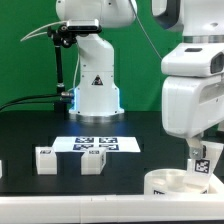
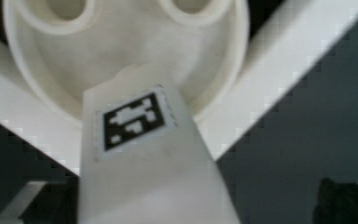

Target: Assemble stool

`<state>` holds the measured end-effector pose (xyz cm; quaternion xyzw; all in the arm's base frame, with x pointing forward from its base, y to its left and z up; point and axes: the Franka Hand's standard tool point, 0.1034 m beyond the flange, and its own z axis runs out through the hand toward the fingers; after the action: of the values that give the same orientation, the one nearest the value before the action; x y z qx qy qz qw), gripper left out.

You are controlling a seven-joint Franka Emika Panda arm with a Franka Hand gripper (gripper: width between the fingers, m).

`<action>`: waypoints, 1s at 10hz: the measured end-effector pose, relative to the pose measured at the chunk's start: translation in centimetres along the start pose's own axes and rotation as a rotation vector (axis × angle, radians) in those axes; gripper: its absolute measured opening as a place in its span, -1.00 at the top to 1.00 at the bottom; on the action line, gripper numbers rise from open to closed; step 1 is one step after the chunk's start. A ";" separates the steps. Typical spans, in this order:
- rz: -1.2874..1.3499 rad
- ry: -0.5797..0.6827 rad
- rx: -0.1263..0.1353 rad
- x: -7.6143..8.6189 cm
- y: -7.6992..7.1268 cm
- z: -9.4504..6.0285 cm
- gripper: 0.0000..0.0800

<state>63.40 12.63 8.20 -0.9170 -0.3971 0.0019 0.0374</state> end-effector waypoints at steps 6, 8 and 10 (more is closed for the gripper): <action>0.167 0.002 0.001 -0.5 0.7 0.1 0.16; 0.309 0.005 0.000 -0.5 0.8 0.1 0.16; 0.543 0.018 -0.009 -0.4 1.3 0.1 0.16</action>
Offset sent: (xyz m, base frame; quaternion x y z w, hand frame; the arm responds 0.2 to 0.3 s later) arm 0.0000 0.0000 0.0000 0.0000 0.0000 0.0000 1.0000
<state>64.06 11.46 8.02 -0.9901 -0.1361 0.0017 0.0349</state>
